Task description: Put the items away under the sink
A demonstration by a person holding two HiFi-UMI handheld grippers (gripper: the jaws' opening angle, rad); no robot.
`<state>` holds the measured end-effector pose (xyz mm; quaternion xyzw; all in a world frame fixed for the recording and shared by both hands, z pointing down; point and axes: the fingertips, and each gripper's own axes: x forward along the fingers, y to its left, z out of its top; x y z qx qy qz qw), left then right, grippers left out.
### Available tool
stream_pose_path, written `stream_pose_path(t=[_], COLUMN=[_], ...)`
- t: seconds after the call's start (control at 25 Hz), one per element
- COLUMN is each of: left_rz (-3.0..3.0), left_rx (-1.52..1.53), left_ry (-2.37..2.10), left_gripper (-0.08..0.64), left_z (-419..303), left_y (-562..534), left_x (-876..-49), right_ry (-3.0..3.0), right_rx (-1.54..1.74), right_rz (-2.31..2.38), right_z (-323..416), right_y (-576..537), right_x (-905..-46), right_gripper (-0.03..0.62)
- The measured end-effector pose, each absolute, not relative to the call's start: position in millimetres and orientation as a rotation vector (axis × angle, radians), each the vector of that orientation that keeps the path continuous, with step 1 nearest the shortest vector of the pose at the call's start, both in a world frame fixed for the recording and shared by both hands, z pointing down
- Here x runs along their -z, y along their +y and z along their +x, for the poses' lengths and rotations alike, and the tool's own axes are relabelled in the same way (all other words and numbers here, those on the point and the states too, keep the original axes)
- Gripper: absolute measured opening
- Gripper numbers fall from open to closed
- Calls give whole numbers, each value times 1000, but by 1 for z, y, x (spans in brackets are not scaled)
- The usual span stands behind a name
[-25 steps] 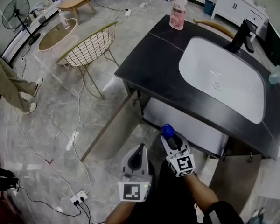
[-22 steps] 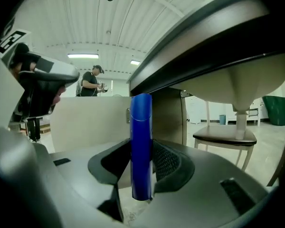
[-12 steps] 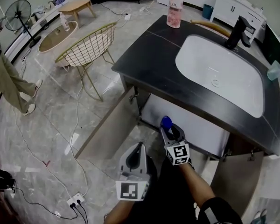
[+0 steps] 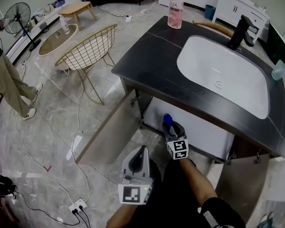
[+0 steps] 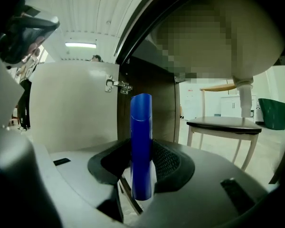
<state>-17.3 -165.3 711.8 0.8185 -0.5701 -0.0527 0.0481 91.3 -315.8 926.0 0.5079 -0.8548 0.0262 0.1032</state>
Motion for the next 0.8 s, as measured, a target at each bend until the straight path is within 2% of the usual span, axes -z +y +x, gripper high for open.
stream_pose_path(t=[0.8], left_rz=[2493], left_rx=[177], left_ry=[-1703], left_gripper=[15], left_z=[-26], left_y=[-172], left_x=[-721], right_ry=[-2401], right_rx=[-177], right_rz=[1538], right_z=[103], right_y=[-373], right_x=[-1011], right_gripper=[144])
